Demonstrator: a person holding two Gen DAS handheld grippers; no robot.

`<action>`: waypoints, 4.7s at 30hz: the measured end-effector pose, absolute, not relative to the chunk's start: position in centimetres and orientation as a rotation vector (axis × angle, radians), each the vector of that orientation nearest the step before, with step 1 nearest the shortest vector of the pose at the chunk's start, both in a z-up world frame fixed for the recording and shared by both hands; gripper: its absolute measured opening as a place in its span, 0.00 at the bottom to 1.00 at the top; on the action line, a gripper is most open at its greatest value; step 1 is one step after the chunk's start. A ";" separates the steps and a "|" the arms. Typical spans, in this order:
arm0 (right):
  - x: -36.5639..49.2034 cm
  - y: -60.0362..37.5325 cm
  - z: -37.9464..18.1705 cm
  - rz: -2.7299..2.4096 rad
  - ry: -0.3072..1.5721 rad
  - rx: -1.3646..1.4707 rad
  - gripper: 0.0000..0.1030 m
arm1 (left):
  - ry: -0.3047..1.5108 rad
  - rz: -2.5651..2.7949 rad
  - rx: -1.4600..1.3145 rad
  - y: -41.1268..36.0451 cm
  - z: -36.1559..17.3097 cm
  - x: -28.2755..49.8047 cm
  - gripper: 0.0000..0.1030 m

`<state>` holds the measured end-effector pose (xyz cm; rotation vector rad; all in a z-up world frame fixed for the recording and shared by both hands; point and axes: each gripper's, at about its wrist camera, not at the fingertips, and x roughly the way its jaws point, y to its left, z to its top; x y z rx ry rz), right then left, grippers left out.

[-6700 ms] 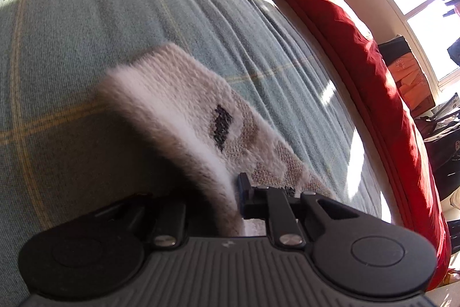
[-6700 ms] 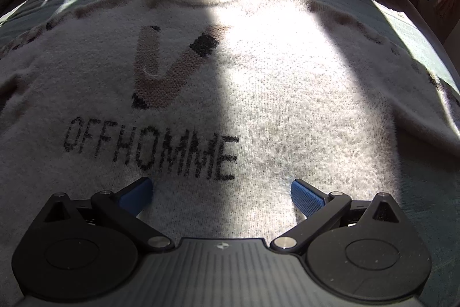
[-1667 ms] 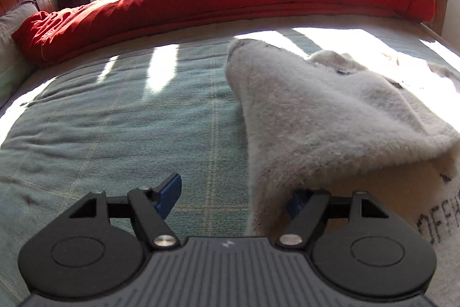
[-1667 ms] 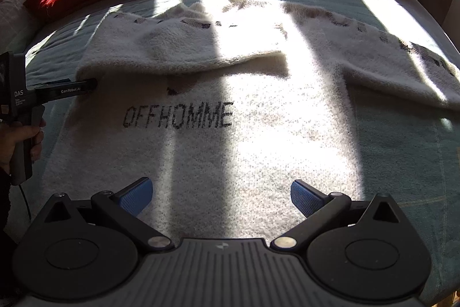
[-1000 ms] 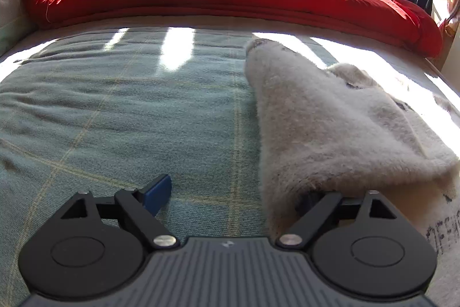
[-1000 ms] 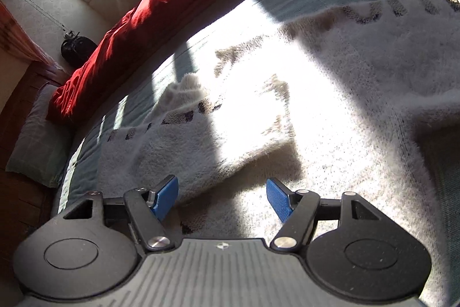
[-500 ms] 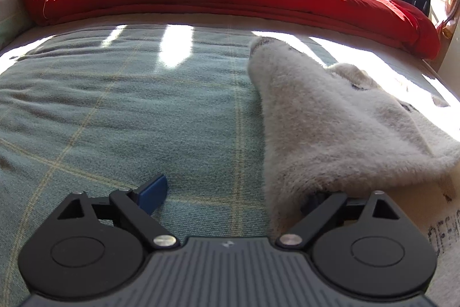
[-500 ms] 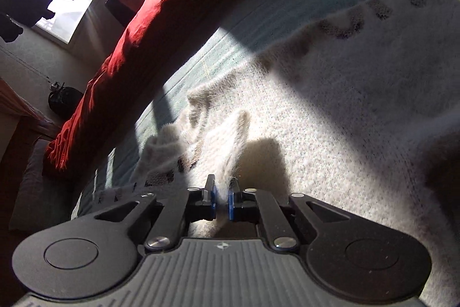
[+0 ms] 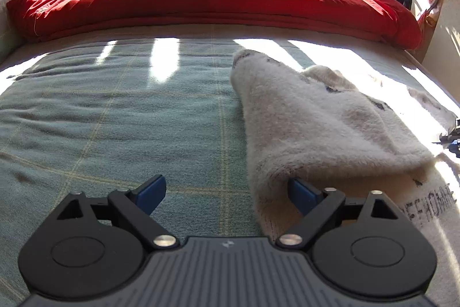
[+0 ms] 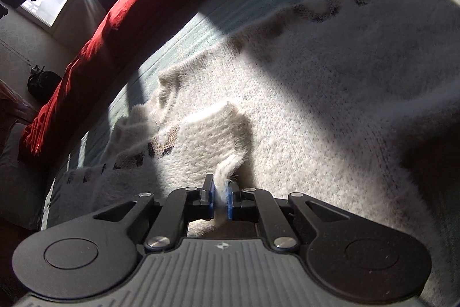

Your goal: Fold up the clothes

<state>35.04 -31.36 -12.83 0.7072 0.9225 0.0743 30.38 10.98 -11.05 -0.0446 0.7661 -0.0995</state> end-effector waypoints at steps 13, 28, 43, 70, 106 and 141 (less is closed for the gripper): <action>35.1 -31.4 -13.3 0.093 0.908 0.713 0.09 | 0.660 -0.405 -0.160 6.0 -8.0 37.2 0.88; 35.3 -31.1 -13.3 0.113 0.900 0.684 0.14 | 0.739 -0.303 -0.179 7.6 -11.7 40.1 0.85; 35.3 -31.3 -13.1 0.128 0.907 0.698 0.20 | 0.808 -0.319 -0.179 8.4 -12.0 43.6 0.86; 35.2 -30.7 -12.1 0.136 0.846 0.838 0.08 | 0.835 -0.436 0.095 5.2 -13.4 34.6 0.87; 44.3 -22.5 -10.7 0.408 1.080 0.596 0.56 | 0.838 -0.511 0.015 5.7 -14.6 34.7 0.90; 40.6 -24.4 -7.9 0.417 1.010 0.580 0.71 | 0.794 -0.605 0.096 2.3 -12.2 34.5 0.93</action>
